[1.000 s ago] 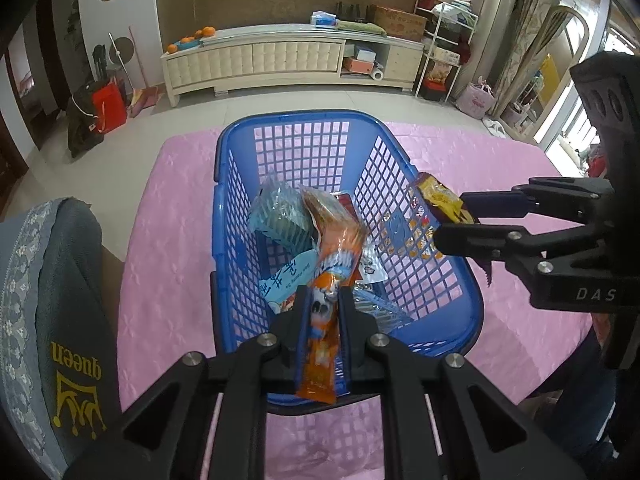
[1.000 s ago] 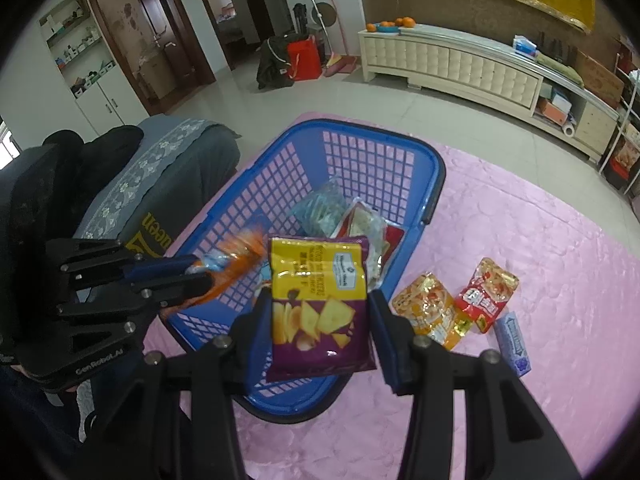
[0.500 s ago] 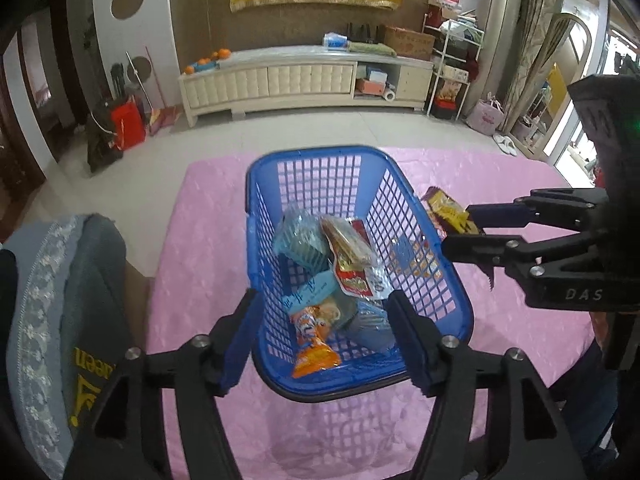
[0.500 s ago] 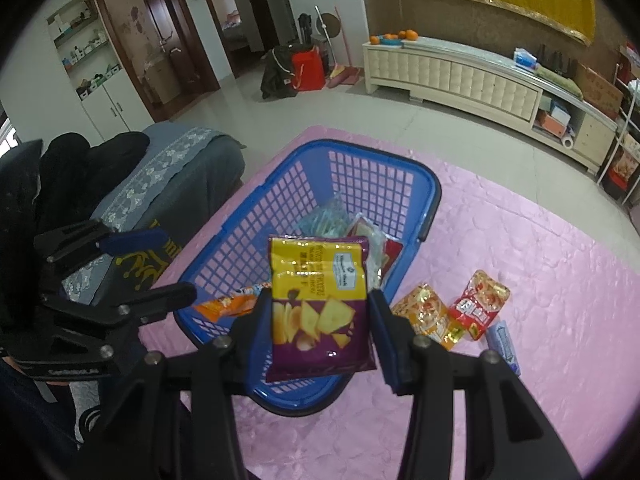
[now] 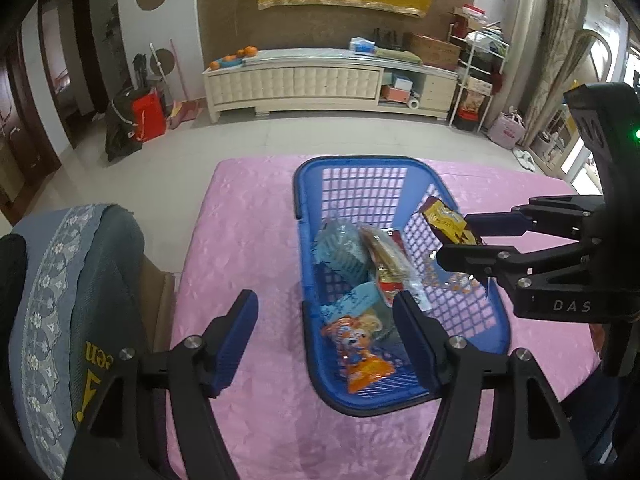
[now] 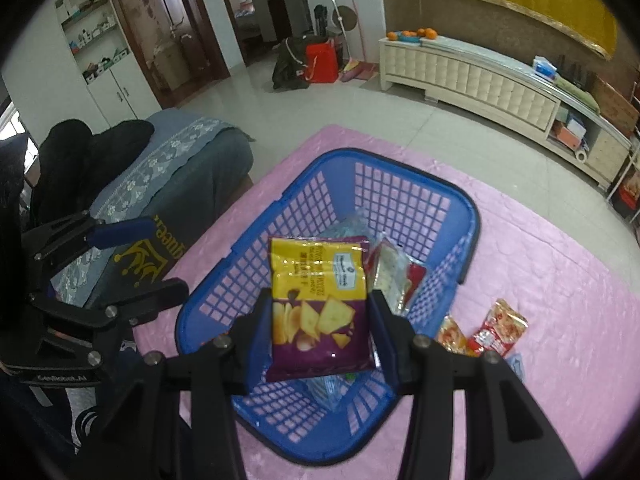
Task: Organize snacks
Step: 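Open the left tool over the basket while the right tool lowers the chip bag, then open the right tool to drop the chip bag into the basket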
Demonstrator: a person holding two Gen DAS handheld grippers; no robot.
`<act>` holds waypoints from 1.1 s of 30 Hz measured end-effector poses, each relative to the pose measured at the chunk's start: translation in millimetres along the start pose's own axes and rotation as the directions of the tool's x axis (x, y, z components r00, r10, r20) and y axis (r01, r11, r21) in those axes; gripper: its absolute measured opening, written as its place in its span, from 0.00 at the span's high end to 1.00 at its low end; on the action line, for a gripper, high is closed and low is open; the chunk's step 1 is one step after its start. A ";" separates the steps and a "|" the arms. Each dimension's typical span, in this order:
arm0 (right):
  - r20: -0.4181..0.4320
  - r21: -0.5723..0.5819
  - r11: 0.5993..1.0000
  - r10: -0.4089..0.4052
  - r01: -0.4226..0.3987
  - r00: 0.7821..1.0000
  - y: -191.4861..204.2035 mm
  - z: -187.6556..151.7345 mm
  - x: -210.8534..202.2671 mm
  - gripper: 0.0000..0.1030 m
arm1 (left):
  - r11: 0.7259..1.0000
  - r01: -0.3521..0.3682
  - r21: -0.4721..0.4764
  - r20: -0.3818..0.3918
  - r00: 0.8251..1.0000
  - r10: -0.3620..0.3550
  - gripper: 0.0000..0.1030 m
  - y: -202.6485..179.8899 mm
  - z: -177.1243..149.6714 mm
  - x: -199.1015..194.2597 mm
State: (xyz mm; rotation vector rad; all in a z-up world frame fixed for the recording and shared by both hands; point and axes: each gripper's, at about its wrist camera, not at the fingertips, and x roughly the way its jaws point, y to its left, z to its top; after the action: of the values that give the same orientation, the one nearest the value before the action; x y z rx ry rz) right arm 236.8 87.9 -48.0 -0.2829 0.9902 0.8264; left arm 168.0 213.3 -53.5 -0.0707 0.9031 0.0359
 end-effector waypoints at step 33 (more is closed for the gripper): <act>-0.053 0.069 0.996 -0.045 0.049 0.998 -20.8 16.6 25.7 0.16 | 0.999 0.011 -0.046 -0.009 1.000 -0.012 0.34 7.1 -1.6 1.3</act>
State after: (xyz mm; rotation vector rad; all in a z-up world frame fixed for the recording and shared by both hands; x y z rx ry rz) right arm 269.6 95.7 -63.3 -0.2671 1.0554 0.7431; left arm 167.1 220.3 -55.9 -0.1186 0.9114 0.0458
